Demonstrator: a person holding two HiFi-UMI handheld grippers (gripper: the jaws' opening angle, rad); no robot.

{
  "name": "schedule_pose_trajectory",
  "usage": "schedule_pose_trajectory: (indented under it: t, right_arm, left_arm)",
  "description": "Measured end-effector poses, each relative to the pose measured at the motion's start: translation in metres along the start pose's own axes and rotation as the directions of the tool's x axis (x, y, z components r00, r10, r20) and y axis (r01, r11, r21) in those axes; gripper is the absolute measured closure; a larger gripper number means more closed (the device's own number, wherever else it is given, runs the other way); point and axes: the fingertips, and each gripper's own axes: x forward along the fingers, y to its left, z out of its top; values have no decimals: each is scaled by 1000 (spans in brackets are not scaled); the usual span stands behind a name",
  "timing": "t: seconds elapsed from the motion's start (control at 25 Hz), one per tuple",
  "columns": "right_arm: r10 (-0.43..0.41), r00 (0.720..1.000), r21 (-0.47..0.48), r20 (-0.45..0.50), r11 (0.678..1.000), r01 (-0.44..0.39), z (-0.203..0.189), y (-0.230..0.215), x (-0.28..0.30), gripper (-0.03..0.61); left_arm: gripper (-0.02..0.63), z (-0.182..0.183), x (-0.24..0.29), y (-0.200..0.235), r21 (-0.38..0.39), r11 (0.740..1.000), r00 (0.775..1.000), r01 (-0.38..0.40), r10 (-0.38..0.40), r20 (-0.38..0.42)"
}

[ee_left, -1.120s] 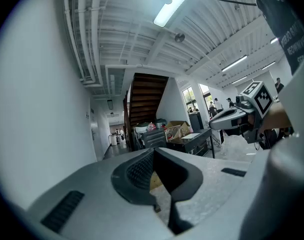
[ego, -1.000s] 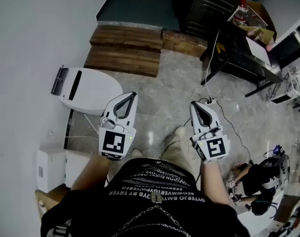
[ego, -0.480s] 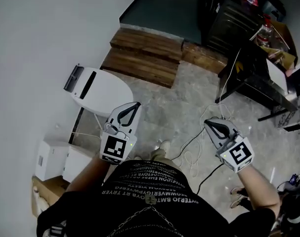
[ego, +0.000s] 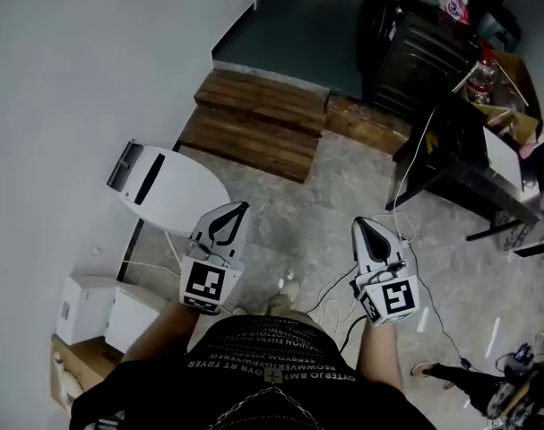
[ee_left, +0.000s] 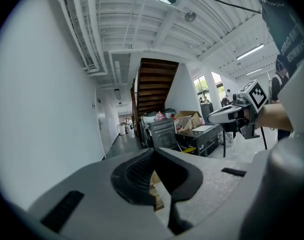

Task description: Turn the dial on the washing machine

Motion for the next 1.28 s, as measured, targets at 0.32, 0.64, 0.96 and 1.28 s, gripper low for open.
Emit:
schedule_pose_trajectory:
  t: [0.32, 0.64, 0.96, 1.28]
  right_arm:
    - [20, 997, -35, -70, 999, -22, -28, -37, 8, 581]
    - [64, 994, 33, -89, 998, -61, -33, -85, 23, 581]
    - [81, 995, 44, -61, 996, -78, -21, -119, 54, 581]
    - [105, 992, 55, -76, 993, -101, -13, -114, 125, 581]
  left_arm:
    - [607, 17, 74, -23, -2, 998, 998, 56, -56, 23]
    - [607, 47, 125, -26, -17, 1000, 999, 13, -12, 50]
    - [607, 41, 138, -9, -31, 999, 998, -35, 37, 41]
    - [607, 29, 159, 51, -42, 998, 998, -51, 52, 19]
